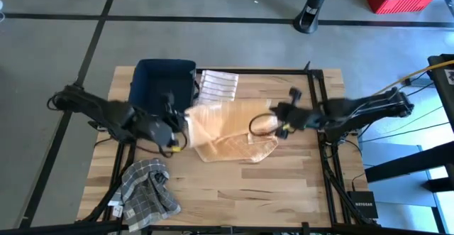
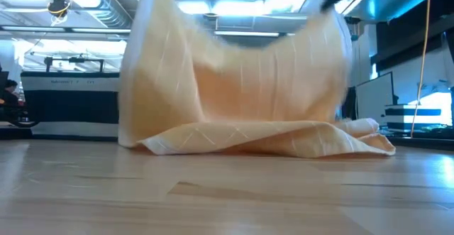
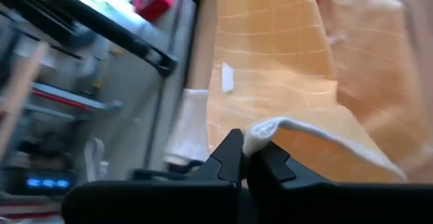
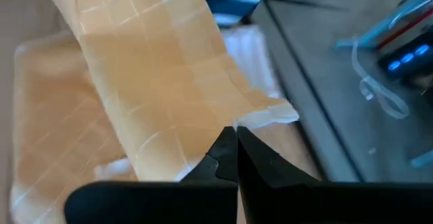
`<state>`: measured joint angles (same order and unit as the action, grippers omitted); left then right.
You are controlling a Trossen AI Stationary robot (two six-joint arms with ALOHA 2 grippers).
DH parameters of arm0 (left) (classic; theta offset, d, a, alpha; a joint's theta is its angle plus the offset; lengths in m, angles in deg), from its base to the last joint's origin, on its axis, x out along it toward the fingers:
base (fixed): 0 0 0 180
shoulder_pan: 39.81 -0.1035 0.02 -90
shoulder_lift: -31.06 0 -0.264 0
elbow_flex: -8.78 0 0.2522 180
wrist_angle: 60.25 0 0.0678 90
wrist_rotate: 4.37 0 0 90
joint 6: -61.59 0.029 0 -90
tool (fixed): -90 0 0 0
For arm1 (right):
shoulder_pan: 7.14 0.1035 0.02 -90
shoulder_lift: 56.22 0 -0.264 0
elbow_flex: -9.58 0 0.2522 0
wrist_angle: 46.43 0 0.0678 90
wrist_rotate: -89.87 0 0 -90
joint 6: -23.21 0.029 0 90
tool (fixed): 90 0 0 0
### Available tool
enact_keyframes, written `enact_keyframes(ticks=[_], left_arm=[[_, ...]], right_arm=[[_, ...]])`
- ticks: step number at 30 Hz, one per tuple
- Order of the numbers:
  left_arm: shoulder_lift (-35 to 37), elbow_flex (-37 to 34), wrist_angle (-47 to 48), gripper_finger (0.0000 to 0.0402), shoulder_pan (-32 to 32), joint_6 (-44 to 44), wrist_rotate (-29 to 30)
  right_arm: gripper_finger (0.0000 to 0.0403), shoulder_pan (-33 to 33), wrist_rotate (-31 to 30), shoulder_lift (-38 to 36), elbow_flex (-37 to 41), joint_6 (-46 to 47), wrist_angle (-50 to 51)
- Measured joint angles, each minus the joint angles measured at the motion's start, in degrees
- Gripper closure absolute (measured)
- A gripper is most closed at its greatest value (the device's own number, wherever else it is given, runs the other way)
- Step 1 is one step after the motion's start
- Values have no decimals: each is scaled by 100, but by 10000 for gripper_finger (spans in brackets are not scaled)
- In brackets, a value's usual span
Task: Fold towel
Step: Fold the orange towel
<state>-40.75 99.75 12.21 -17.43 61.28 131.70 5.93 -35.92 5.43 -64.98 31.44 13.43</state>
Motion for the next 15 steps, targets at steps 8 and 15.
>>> enact_keyframes(ticks=[8, 15], left_arm=[[-327, -1799, -2260, 396, 482, -474, -961], [-1514, -2430, -3408, 396, 499, -536, -1543]], right_arm=[[403, 578, 54, 52, 2013, 1246, -1626], [403, 645, -194, 281, 2926, 1720, -2518]])
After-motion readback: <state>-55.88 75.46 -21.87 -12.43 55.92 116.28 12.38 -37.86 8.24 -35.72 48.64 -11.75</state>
